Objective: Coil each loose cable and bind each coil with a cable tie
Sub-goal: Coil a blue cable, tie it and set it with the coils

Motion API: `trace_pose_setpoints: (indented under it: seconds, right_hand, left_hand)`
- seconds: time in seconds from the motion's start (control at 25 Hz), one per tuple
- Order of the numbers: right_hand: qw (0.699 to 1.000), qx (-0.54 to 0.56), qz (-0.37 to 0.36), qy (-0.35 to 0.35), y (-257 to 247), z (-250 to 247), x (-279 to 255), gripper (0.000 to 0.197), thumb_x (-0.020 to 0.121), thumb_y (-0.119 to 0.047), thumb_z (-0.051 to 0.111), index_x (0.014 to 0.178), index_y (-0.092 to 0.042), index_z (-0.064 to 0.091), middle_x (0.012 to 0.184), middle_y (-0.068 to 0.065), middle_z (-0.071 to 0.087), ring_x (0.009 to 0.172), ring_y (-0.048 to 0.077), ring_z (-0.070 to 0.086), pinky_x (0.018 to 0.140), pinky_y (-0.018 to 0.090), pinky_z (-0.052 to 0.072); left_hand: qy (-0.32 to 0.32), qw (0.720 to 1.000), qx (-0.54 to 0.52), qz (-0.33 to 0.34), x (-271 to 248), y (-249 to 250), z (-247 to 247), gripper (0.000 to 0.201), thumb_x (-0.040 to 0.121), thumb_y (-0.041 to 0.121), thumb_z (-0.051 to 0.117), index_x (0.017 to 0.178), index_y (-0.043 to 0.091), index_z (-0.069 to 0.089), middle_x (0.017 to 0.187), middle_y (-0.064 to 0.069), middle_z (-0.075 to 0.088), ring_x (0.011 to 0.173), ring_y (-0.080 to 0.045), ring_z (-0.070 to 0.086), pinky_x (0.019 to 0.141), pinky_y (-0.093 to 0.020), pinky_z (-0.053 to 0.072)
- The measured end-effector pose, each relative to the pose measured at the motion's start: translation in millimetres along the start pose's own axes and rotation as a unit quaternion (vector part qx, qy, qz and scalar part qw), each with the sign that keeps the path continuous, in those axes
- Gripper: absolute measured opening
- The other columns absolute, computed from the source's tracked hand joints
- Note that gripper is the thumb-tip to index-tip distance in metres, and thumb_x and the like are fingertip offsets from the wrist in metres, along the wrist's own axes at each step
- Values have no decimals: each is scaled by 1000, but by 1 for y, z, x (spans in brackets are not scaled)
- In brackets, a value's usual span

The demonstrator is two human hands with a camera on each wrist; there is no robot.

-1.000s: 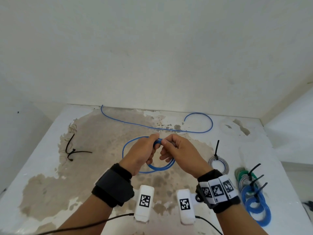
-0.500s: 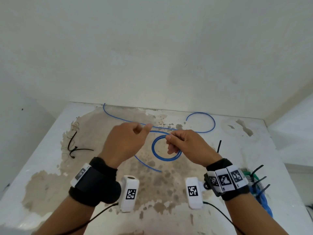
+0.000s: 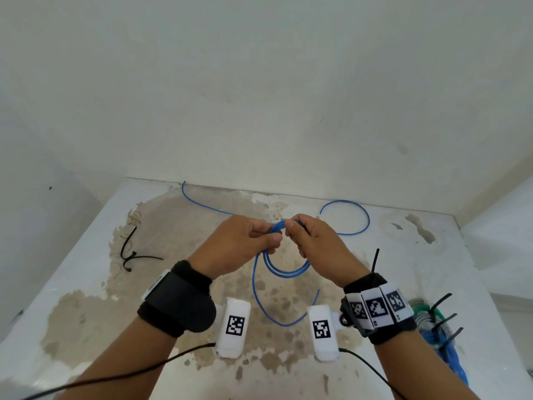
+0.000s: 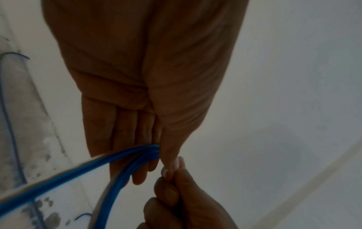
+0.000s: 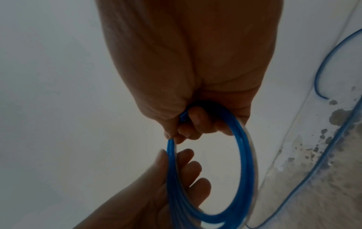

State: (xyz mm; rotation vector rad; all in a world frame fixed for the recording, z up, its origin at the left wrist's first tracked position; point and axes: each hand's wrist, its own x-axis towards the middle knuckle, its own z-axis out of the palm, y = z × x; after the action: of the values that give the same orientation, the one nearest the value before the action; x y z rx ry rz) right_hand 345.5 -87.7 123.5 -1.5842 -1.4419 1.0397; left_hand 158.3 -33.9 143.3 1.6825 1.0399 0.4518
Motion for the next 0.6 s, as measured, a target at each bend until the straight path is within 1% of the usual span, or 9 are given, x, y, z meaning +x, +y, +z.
trace_pose_setpoints:
  seconds: [0.08,0.16,0.2,0.28,0.36,0.44,0.48,0.56,0.6]
  right_hand:
    - [999,28,12,-23,-3,-2,0,31,106,-40,47,88,-20,64,70,-3,51,62,12,47,65,33,44]
    - [995,76,40,-54,-5,-8,0,32,107,-36,45,101,-14,67,76,-2,61,66,12,57,68,28,50]
    - [990,107,60,-69,-5,-13,-1,32,107,-36,46,107,-13,68,82,-2,67,72,13,64,72,27,53]
    - [979,156,94,-92,-3,-19,-3,30,104,-35,51,113,-13,69,93,-1,74,86,16,73,79,28,58]
    - [972,184,105,-107,0,-16,-7,25,101,-30,59,114,-11,69,101,1,76,96,19,75,78,27,58]
    - [966,213,97,-105,3,-7,-11,28,96,-28,65,113,-6,69,103,4,76,99,21,75,74,25,57]
    - [965,223,94,-104,4,-3,-12,30,93,-30,66,110,-6,69,102,5,76,98,21,75,73,24,57]
    - [962,235,92,-106,4,0,-14,30,87,-34,68,103,-9,72,99,6,77,96,20,75,71,23,56]
    - [961,235,96,-109,4,-1,-14,30,86,-36,68,102,-11,72,99,6,77,95,19,75,72,23,56]
  left_hand:
    - [11,999,-47,-15,-2,1,1,18,96,26,67,109,18,76,88,-2,78,85,-11,75,80,-19,57]
    - [22,991,-122,-48,-3,1,1,18,95,24,67,109,15,75,87,-3,77,85,-15,75,80,-23,59]
    - [31,985,-158,-61,-3,1,0,19,95,24,67,108,14,75,86,-2,76,84,-15,75,81,-25,60]
    - [53,970,-224,-74,-3,0,-4,20,94,25,67,107,11,74,85,1,73,83,-14,73,80,-28,60]
    - [74,957,-271,-74,-2,1,-8,22,94,26,66,107,10,73,85,1,72,82,-12,71,74,-25,58]
    - [83,950,-293,-72,-2,2,-9,22,94,25,66,107,10,73,87,0,73,82,-11,71,70,-23,57]
    - [84,947,-300,-74,-1,2,-8,22,94,25,66,108,10,73,88,0,74,82,-11,72,69,-23,57]
    - [78,943,-312,-81,-1,1,-9,23,94,25,65,109,10,73,93,-1,76,87,-13,73,73,-24,59]
    - [73,941,-317,-87,-1,0,-9,23,94,25,64,109,10,73,95,-2,76,89,-14,74,74,-25,59]
